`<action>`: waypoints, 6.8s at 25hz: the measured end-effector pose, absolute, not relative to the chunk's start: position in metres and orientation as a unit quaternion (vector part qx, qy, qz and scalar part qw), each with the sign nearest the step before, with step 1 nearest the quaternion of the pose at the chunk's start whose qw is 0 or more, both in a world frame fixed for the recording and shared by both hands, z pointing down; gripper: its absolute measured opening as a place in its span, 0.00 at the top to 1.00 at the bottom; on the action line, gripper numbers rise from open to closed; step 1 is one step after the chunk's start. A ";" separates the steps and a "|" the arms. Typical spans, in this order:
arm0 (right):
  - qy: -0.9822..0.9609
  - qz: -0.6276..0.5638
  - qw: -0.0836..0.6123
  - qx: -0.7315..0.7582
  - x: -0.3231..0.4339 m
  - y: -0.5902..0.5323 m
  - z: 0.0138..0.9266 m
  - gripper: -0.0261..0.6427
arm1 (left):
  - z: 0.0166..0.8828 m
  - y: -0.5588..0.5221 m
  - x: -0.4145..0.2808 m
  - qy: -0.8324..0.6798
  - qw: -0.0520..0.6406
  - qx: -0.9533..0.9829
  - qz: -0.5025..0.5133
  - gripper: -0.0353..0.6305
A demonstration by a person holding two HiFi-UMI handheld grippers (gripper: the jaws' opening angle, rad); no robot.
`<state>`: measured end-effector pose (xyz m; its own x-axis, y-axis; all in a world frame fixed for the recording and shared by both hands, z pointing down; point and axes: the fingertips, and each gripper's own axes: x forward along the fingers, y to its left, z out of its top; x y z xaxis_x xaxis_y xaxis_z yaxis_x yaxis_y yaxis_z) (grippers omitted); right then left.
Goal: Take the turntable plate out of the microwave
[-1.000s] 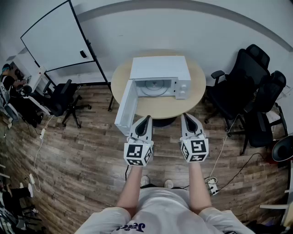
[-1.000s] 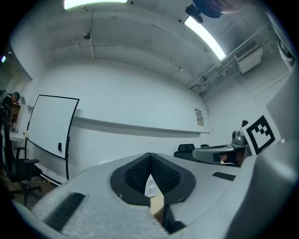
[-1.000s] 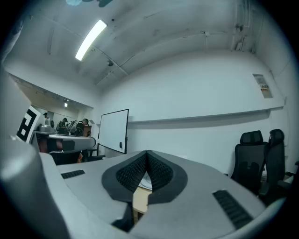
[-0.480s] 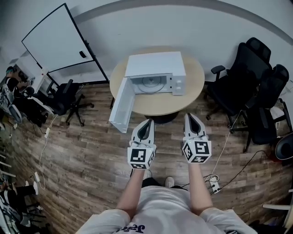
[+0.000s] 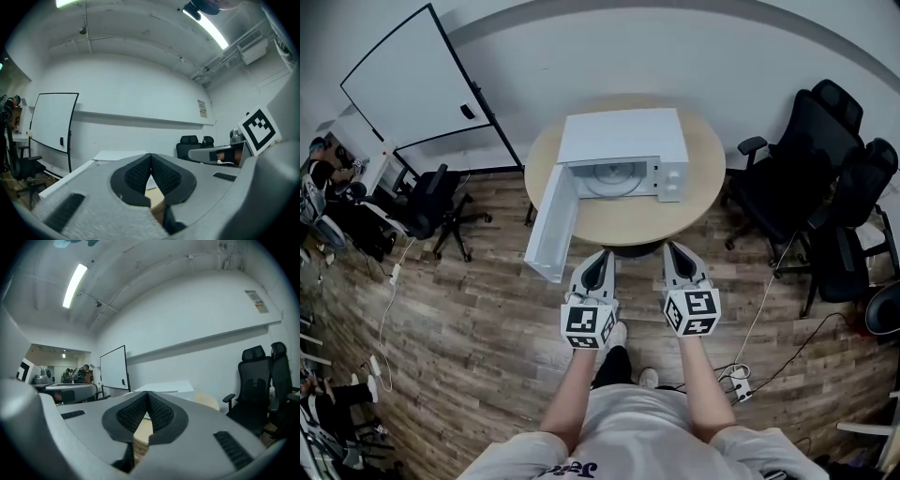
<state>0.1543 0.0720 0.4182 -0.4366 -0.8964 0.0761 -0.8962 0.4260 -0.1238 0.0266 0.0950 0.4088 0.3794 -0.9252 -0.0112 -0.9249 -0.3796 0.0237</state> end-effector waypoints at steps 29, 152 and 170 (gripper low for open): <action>0.828 -0.079 -0.044 -0.553 0.037 -0.152 0.449 0.94 | 0.451 -0.147 -0.042 -0.519 0.078 0.852 -0.003 0.93; 0.626 -0.635 0.268 -0.366 0.055 -0.277 0.746 0.90 | 0.747 -0.268 -0.034 -0.403 0.649 0.582 -0.278 0.88; 0.654 -0.611 0.260 -0.363 0.061 -0.220 0.728 0.89 | 0.724 -0.211 -0.032 -0.374 0.638 0.589 -0.326 0.89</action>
<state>0.0612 -0.2202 0.7281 -0.6016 -0.7920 0.1035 -0.1566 -0.0101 -0.9876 -0.0317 -0.2114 0.7244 0.5083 -0.8561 0.0936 -0.0238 0.0947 0.9952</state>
